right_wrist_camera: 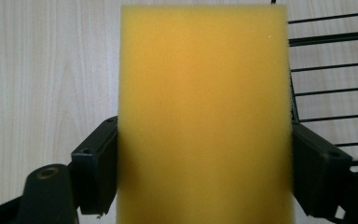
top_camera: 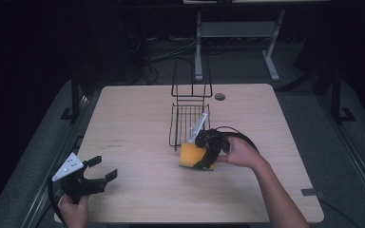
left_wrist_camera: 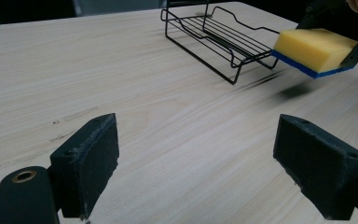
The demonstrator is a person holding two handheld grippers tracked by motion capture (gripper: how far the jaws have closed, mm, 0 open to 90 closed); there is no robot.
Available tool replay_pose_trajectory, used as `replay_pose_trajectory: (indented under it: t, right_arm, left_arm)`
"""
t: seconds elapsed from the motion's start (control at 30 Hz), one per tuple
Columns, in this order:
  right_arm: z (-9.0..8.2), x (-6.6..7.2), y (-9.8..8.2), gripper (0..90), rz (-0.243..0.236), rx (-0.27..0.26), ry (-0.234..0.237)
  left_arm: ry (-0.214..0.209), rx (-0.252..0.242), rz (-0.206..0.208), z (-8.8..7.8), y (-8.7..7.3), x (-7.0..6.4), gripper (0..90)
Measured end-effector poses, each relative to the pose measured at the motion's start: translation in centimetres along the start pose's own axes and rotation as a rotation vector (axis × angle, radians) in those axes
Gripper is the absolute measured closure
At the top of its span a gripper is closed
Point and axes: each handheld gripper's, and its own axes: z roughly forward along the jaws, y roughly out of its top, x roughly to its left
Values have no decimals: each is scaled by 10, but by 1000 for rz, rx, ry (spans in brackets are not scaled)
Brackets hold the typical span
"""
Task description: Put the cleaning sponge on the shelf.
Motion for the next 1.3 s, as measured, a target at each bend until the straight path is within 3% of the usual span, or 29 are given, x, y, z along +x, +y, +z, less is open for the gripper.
replay_pose_trajectory:
  t: [1.2,1.3]
  right_arm:
    - [2,-39,21,215,20,2,29]
    - [2,-44,21,215,33,-18,55]
  left_arm:
    - [-1,2,3,4,1,3,134]
    - [-3,2,3,4,1,3,134]
